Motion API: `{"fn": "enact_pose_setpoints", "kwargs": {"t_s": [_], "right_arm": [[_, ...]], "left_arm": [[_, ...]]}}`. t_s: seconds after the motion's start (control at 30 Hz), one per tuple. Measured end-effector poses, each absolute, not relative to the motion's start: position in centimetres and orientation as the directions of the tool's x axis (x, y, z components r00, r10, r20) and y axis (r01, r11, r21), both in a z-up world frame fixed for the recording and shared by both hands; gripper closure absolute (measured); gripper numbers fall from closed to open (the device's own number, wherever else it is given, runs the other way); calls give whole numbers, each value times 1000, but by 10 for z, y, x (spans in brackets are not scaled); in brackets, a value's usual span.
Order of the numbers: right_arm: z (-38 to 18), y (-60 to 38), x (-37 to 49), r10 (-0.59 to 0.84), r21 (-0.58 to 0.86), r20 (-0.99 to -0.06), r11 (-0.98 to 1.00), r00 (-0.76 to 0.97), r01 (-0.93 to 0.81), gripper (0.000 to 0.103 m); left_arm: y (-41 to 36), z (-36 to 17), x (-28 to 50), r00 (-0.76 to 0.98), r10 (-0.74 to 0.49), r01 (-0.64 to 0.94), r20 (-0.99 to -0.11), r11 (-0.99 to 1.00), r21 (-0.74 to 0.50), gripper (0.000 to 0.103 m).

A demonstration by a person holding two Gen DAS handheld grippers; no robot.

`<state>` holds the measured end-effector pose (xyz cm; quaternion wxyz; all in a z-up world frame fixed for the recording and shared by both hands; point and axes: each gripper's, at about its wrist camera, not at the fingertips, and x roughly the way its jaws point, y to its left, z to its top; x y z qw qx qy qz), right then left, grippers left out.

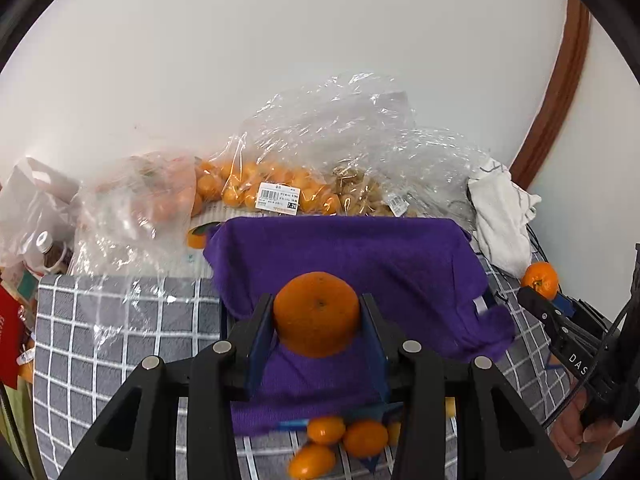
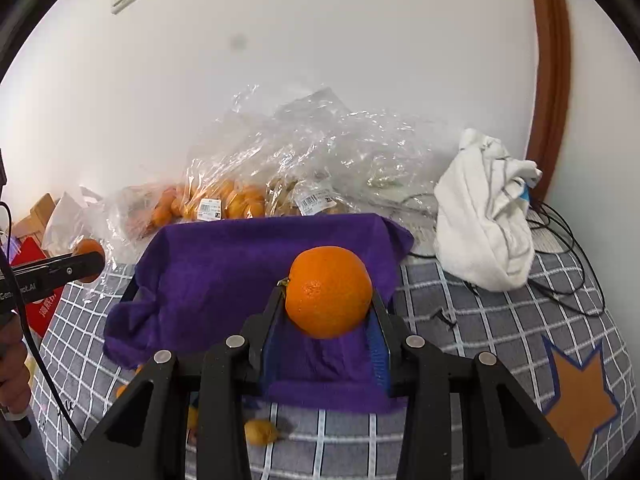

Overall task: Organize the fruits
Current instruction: 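Carry both held oranges up and over onto the purple towel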

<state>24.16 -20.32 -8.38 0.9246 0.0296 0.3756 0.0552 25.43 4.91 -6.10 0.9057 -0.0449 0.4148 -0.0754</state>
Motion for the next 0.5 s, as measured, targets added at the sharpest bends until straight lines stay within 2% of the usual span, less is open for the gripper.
{"fn": "enact_pose_setpoints", "kwargs": {"t_s": [0.5], "right_arm": [[-124,-191,307,123,79,-740,992,661,-96,65]], "left_arm": [[48,-102,322,598,-160,81,-785,987,-139,63]]}}
